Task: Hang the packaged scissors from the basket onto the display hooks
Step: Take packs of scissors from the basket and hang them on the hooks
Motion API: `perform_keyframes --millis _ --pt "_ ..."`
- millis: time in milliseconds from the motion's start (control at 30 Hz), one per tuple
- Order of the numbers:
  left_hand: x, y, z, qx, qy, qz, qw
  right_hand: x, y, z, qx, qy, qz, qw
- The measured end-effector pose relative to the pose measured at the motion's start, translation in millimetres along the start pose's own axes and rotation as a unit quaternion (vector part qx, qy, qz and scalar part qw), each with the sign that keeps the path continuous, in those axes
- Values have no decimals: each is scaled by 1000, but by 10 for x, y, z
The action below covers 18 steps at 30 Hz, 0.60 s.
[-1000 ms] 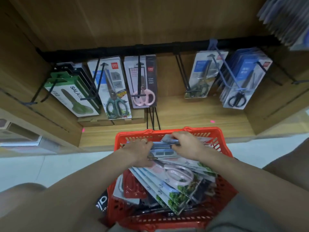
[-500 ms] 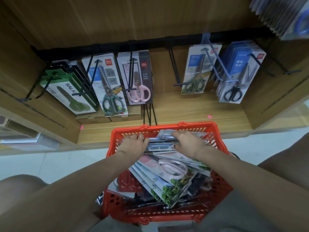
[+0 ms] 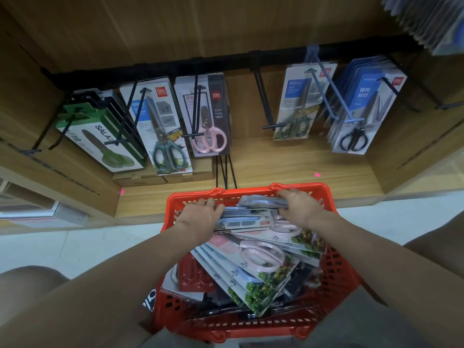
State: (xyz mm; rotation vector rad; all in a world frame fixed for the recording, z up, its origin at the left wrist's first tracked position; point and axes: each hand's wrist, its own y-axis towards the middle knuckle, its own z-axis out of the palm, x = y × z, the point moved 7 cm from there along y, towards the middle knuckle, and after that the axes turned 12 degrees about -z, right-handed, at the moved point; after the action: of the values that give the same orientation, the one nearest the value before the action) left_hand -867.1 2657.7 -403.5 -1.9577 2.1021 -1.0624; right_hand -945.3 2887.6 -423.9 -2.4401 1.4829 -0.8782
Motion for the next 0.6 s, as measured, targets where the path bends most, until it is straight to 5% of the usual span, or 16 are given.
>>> perform_keyframes --millis 433,533,600 --pt "30 -32 93 30 37 7 999 68 150 38 38 -255 -51 965" --pt "96 -56 51 39 -64 18 997 172 84 -81 27 -278 -89 956" --pt "165 -76 -79 59 -229 9 972 277 13 -190 18 -279 -118 953"
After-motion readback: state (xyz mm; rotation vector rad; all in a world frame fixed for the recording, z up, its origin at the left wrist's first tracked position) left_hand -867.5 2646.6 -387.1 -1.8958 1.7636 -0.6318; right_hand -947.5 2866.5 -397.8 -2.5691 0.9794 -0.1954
